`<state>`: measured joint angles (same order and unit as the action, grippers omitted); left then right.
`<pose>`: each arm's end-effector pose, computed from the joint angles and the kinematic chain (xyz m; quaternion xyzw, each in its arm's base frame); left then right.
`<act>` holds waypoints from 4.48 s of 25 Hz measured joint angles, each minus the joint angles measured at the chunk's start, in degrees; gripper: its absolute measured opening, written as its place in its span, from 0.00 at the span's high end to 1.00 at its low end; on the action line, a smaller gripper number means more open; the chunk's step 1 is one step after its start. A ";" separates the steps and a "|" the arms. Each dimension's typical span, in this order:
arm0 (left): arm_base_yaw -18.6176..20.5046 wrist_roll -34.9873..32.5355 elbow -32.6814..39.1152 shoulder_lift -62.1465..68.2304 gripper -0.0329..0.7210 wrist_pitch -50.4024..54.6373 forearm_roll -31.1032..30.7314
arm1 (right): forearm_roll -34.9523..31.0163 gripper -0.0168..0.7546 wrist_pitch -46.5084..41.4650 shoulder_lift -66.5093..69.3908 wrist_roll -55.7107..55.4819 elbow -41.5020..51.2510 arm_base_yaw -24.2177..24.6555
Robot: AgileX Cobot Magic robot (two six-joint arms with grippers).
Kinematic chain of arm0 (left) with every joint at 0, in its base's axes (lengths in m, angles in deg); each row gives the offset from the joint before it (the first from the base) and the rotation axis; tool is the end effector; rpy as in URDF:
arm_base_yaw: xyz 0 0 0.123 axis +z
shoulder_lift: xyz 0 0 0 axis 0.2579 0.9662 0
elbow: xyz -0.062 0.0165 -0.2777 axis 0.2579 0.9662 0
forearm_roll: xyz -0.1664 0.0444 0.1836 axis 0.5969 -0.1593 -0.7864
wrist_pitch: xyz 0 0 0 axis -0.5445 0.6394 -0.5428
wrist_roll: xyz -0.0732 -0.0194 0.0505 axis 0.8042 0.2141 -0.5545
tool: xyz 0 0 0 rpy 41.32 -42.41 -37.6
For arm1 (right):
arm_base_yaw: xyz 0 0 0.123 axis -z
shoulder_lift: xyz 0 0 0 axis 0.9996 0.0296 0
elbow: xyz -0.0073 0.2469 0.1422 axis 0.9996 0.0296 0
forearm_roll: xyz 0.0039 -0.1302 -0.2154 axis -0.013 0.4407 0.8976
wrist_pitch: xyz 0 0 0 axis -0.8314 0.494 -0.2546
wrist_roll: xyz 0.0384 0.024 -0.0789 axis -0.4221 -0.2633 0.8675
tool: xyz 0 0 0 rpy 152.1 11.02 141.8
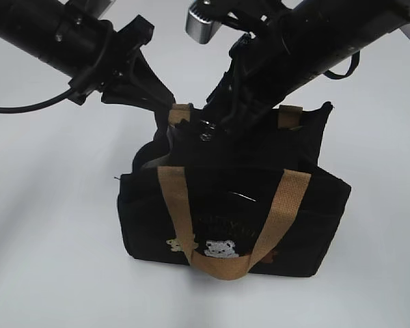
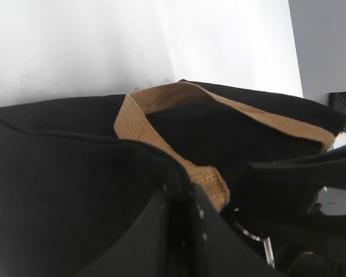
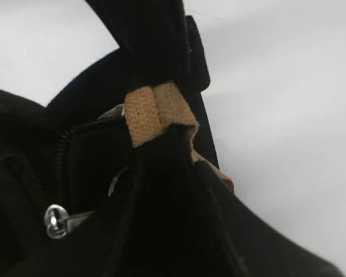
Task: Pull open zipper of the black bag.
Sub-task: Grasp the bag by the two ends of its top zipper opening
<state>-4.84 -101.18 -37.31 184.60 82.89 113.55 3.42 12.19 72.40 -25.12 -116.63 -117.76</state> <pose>0.3235 -0.1788 0.2728 0.1505 0.8995 -0.3847 0.1421 0.2984 0.2009 0.2705 -0.5069 0.7833 0.1463 0.3289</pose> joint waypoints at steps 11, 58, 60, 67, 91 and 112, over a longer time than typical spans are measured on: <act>0.00 0.00 0.00 -0.28 0.92 0.96 0.00 | -0.79 0.69 -7.06 -6.97 -2.38 0.00 0.00; 0.00 -0.05 0.00 -0.28 0.92 1.19 -0.30 | -8.45 0.67 -5.60 -2.45 -0.02 0.00 -0.18; 0.00 -0.05 0.00 -0.28 0.92 1.19 -0.30 | -8.58 0.67 -5.60 -1.74 -0.02 0.00 -0.18; 0.00 -0.05 0.00 -0.28 0.92 1.14 -0.30 | -4.80 0.68 -5.60 -0.82 -0.56 0.00 -0.24; 0.00 -0.05 0.00 -0.28 0.92 1.20 -0.30 | 4.46 0.96 -12.56 -7.21 -6.08 0.00 -0.24; 0.00 -0.05 0.00 -0.28 0.92 1.20 -0.30 | 5.50 0.53 -14.93 -4.86 -3.10 0.00 -0.24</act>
<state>-4.84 -101.23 -37.31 184.31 84.09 113.25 8.92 -2.74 67.54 -28.22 -116.63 -118.00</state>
